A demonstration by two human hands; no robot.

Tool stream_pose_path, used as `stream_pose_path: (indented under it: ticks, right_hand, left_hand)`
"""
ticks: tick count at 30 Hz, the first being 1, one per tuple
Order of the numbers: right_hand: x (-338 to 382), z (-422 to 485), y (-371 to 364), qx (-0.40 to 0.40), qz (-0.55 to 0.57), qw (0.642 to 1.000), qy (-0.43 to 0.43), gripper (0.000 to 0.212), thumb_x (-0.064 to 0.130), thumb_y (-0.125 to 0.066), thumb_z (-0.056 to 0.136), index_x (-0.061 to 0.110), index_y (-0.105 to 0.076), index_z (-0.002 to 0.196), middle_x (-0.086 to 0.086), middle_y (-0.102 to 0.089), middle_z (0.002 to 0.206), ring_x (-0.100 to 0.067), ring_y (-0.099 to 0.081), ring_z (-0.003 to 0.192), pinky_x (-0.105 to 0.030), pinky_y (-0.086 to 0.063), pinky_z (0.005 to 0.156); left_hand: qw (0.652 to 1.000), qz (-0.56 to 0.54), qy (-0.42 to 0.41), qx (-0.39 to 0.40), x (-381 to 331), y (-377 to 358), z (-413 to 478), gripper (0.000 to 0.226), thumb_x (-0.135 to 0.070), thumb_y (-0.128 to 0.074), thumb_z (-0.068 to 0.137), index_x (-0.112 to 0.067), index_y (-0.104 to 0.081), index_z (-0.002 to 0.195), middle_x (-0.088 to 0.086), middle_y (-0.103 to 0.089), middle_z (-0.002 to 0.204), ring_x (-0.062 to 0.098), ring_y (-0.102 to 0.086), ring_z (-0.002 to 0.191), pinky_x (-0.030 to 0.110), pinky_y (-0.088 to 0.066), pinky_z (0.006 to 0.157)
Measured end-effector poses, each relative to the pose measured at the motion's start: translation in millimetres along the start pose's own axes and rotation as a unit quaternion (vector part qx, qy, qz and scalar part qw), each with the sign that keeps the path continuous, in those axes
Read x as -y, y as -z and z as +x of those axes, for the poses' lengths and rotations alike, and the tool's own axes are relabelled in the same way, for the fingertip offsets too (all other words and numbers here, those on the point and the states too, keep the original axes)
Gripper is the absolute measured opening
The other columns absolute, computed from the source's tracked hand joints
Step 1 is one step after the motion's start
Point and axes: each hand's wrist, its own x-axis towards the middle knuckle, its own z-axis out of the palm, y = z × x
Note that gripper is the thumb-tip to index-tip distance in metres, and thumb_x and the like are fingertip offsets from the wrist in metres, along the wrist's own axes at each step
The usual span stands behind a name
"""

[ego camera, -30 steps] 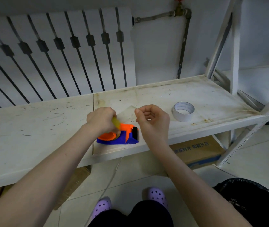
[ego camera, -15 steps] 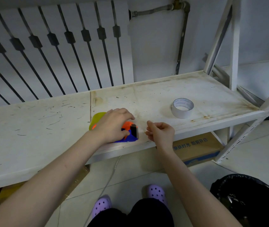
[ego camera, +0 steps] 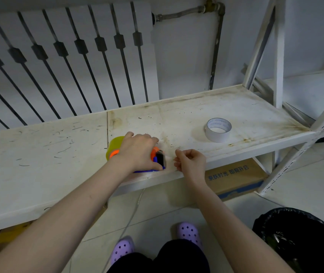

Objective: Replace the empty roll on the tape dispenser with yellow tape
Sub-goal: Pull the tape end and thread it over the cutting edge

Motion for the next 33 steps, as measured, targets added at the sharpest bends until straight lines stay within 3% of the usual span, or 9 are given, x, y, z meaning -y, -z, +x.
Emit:
stream_pose_path:
  ticks: [4, 8, 16, 20, 22, 25, 28, 31, 33]
  right_hand:
    - [13.1, -4.8, 6.1, -0.012, -0.011, 0.997, 0.071, 0.017, 0.018, -0.063, 0.085, 0.005, -0.061, 0.075, -0.008, -0.066, 0.065, -0.010, -0.063, 0.054, -0.033, -0.055, 0.061]
    - [32.5, -7.8, 11.9, -0.036, -0.045, 0.988, 0.144, 0.017, 0.021, -0.065, 0.085, 0.008, -0.061, 0.074, -0.007, -0.068, 0.067, -0.009, -0.065, 0.055, -0.025, -0.056, 0.059]
    - [67.0, -12.4, 12.1, -0.019, -0.107, 0.968, 0.226, 0.018, 0.023, -0.066, 0.083, 0.012, -0.061, 0.070, -0.005, -0.065, 0.063, -0.022, -0.065, 0.064, -0.042, -0.058, 0.065]
    - [73.7, -17.6, 9.1, -0.030, -0.074, 0.971, 0.227, 0.017, 0.021, -0.067, 0.083, 0.011, -0.061, 0.070, -0.007, -0.064, 0.064, -0.025, -0.065, 0.064, -0.044, -0.057, 0.066]
    - [78.1, -14.1, 9.0, -0.034, -0.064, 0.972, 0.221, 0.016, 0.020, -0.066, 0.083, 0.011, -0.061, 0.071, -0.007, -0.064, 0.064, -0.025, -0.065, 0.065, -0.044, -0.058, 0.067]
    - [76.9, -5.6, 11.1, -0.020, -0.092, 0.975, 0.202, 0.015, 0.022, -0.065, 0.083, 0.011, -0.061, 0.073, -0.008, -0.064, 0.064, -0.026, -0.066, 0.065, -0.047, -0.059, 0.068]
    - [65.3, -0.8, 16.8, -0.028, -0.112, 0.978, 0.173, 0.015, 0.022, -0.064, 0.082, 0.011, -0.060, 0.073, -0.011, -0.065, 0.066, -0.028, -0.067, 0.067, -0.048, -0.058, 0.070]
    - [51.2, 3.9, 23.7, -0.035, -0.124, 0.982, 0.137, 0.015, 0.021, -0.062, 0.081, 0.012, -0.058, 0.071, -0.010, -0.065, 0.065, -0.028, -0.067, 0.068, -0.049, -0.057, 0.072]
    - [42.1, 6.8, 26.7, -0.030, -0.129, 0.985, 0.110, 0.015, 0.021, -0.061, 0.082, 0.010, -0.059, 0.072, -0.008, -0.066, 0.063, -0.024, -0.067, 0.064, -0.047, -0.058, 0.073]
  left_hand:
    - [0.999, 0.027, 0.004, 0.020, -8.4, 6.8, 14.8, 0.045, -0.060, -0.068, 0.057, -0.022, -0.061, 0.079, -0.006, -0.057, 0.072, 0.021, -0.057, 0.078, 0.040, -0.029, 0.083]
    - [0.998, -0.006, 0.024, 0.063, -7.0, 11.4, 24.3, 0.046, -0.059, -0.073, 0.052, -0.022, -0.058, 0.074, -0.006, -0.059, 0.072, 0.019, -0.054, 0.072, 0.043, -0.030, 0.086]
    - [0.998, -0.039, 0.035, 0.044, -7.3, 9.2, 22.2, 0.057, -0.062, -0.075, 0.053, -0.022, -0.062, 0.092, -0.004, -0.067, 0.086, 0.021, -0.058, 0.082, 0.034, -0.033, 0.074]
    - [0.992, -0.120, 0.018, 0.023, 0.1, 9.7, 15.0, 0.087, -0.053, -0.081, 0.053, -0.024, -0.047, 0.128, 0.002, -0.064, 0.117, 0.026, -0.058, 0.108, 0.035, -0.043, 0.081]
    - [0.994, -0.112, 0.014, 0.009, 6.1, 15.2, 8.3, 0.099, -0.054, -0.081, 0.051, -0.026, -0.038, 0.136, 0.002, -0.060, 0.127, 0.026, -0.056, 0.114, 0.037, -0.045, 0.088]
    - [0.998, -0.069, 0.010, -0.011, 16.3, 20.9, -4.5, 0.088, -0.058, -0.076, 0.054, -0.031, -0.043, 0.130, -0.004, -0.059, 0.125, 0.023, -0.057, 0.111, 0.038, -0.047, 0.089]
    - [0.990, -0.132, -0.022, -0.037, 22.2, 17.8, -15.8, 0.070, -0.048, -0.074, 0.065, -0.032, -0.048, 0.127, -0.007, -0.056, 0.128, 0.018, -0.054, 0.116, 0.037, -0.048, 0.093]
    - [0.985, -0.143, -0.040, -0.090, 15.3, 7.3, -24.5, 0.079, -0.036, -0.069, 0.076, -0.024, -0.030, 0.144, -0.002, -0.042, 0.147, 0.020, -0.046, 0.129, 0.035, -0.040, 0.104]
    - [0.980, -0.143, -0.018, -0.139, 9.8, -0.1, -28.8, 0.082, -0.030, -0.064, 0.081, -0.019, -0.020, 0.148, 0.003, -0.039, 0.149, 0.025, -0.050, 0.123, 0.037, -0.042, 0.100]
